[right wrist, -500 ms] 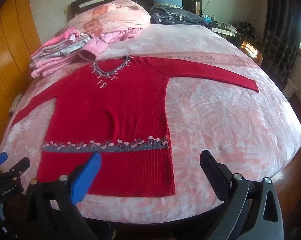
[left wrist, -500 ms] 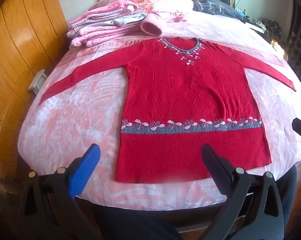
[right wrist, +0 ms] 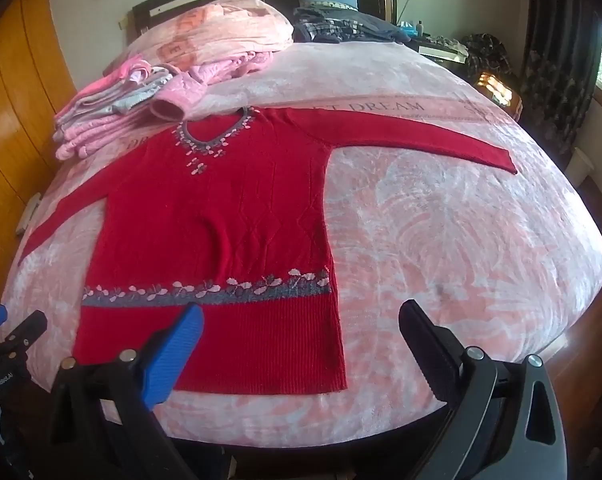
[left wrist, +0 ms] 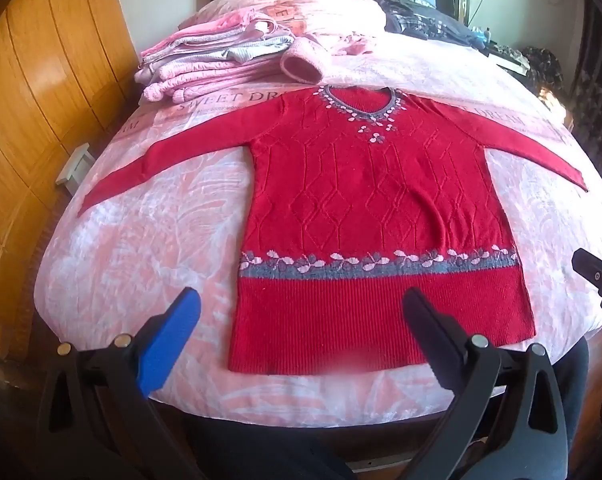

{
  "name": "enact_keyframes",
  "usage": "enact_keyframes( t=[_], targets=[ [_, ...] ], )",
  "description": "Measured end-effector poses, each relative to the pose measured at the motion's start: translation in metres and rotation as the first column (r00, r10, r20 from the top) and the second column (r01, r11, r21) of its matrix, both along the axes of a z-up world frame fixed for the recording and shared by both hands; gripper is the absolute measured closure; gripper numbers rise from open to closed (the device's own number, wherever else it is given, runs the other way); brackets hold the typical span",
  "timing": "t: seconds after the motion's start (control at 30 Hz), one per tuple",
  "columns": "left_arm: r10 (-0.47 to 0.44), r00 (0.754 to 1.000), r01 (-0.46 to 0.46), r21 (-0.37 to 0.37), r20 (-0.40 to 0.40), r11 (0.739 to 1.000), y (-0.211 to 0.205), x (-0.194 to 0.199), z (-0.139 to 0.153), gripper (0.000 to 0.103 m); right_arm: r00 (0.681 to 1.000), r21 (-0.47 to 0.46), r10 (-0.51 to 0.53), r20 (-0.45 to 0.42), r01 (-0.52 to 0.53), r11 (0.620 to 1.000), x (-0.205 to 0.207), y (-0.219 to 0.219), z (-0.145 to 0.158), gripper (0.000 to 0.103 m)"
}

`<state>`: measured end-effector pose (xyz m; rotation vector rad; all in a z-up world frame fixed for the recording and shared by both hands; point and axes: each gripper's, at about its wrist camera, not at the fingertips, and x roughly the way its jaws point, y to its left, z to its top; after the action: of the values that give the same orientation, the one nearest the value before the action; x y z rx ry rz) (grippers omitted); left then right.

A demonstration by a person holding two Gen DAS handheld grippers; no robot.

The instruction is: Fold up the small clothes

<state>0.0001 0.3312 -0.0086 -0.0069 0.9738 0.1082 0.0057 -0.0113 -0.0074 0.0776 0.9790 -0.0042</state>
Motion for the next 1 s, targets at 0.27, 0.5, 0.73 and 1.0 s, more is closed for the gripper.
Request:
enact_keyframes(
  t=[0.27, 0.5, 0.73, 1.0],
  targets=[
    [0.001, 1.000, -0.001, 0.006, 0.001, 1.000, -0.0016, 0.0002, 0.0013, 0.003, 1.000, 0.005, 0.002, -0.002, -0.002, 1.000, 0.0013, -0.0021, -0.0007, 0.004],
    [0.002, 1.000, -0.002, 0.009, 0.000, 1.000, -0.0030, 0.0001, 0.0015, 0.003, 1.000, 0.003, 0.002, -0.003, -0.002, 1.000, 0.0015, -0.0009, -0.0005, 0.004],
    [0.001, 1.000, -0.001, 0.010, 0.001, 1.000, -0.0037, -0.0004, 0.0015, 0.003, 1.000, 0.002, 0.003, -0.002, -0.003, 1.000, 0.0016, -0.0009, -0.0003, 0.004],
    [-0.002, 1.000, 0.002, 0.012, 0.002, 1.000, -0.0055, -0.0009, 0.0029, 0.003, 1.000, 0.008, 0.001, -0.007, -0.001, 1.000, 0.0027, -0.0036, -0.0008, 0.004]
  ],
)
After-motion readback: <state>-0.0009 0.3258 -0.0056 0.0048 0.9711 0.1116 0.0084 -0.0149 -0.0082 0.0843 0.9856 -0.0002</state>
